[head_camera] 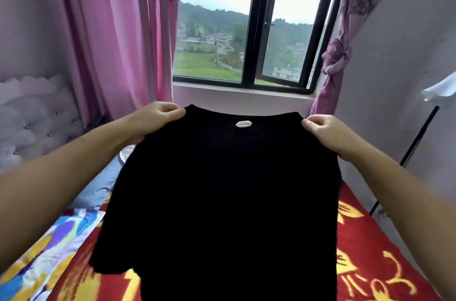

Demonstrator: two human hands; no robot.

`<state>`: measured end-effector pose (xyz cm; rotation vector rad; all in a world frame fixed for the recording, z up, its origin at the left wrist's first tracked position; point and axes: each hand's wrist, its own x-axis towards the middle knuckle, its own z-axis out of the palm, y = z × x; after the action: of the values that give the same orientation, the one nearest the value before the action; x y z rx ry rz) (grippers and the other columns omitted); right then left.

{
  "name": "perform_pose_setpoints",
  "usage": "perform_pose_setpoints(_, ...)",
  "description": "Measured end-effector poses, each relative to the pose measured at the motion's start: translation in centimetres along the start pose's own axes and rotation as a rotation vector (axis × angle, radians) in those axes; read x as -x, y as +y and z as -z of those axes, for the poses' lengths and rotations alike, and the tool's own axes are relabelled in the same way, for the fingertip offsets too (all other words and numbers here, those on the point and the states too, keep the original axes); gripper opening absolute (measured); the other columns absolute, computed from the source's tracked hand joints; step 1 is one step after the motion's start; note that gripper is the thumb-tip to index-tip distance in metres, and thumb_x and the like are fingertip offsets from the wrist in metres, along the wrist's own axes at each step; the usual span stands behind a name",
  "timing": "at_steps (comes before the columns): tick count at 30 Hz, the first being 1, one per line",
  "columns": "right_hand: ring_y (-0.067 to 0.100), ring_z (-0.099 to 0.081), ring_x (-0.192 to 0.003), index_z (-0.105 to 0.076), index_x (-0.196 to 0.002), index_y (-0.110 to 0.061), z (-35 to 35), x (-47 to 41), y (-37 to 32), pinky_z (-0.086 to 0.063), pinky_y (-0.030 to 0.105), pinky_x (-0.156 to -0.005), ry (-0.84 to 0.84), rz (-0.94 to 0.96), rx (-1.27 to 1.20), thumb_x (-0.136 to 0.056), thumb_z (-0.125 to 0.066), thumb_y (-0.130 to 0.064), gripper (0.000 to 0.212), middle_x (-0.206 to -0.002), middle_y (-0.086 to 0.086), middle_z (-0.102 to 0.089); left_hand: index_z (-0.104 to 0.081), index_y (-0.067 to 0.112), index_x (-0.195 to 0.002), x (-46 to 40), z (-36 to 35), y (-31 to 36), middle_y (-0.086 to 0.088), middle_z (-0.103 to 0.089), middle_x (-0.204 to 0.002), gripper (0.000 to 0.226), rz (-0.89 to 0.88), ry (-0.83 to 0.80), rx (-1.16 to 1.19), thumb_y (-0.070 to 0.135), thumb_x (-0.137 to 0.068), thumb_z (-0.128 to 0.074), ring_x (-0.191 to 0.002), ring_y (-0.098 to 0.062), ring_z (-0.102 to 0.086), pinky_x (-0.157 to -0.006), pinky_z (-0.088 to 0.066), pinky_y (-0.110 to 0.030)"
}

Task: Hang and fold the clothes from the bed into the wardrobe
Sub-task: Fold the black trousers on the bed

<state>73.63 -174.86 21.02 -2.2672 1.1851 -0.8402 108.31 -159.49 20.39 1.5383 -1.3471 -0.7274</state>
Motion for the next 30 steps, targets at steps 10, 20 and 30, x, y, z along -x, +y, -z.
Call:
perform_pose_setpoints(10,0.017,-0.058,-0.084,-0.059,-0.088,-0.02,-8.5,1.1,-8.7,-0.042,0.031,-0.075,-0.099,0.098,-0.192,-0.098,-0.045,-0.04,0.026,-0.085,0.0,-0.064,-0.053,0.007,-0.088,0.0,-11.8,5.3,-0.005,-0.049,-0.061,0.015,0.199,-0.091,0.57,0.013,-0.1,-0.046,-0.041,-0.009,-0.044,-0.038,-0.044,-0.019)
perform_pose_setpoints(20,0.001,-0.064,-0.064,-0.068,-0.095,-0.03,-6.2,1.6,-6.6,-0.049,0.015,-0.055,-0.287,0.113,-0.474,-0.088,-0.044,0.005,0.044,-0.085,-0.004,-0.069,-0.043,0.019,-0.138,0.3,-9.0,4.2,0.0,-0.048,-0.128,0.061,-0.504,0.153,-0.63,0.031,-0.084,-0.069,-0.119,-0.012,-0.044,-0.106,-0.034,-0.029)
perform_pose_setpoints(30,0.0,-0.055,-0.066,-0.063,-0.086,-0.03,-6.0,1.3,-3.9,-0.042,0.018,-0.061,-0.188,0.229,-0.169,-0.079,-0.051,-0.002,0.031,-0.073,-0.017,-0.063,-0.066,0.021,-0.097,-0.5,-7.0,5.1,0.006,-0.068,-0.089,0.01,-0.297,-0.03,-0.14,0.015,-0.09,-0.064,-0.069,0.009,-0.062,-0.068,-0.048,-0.005)
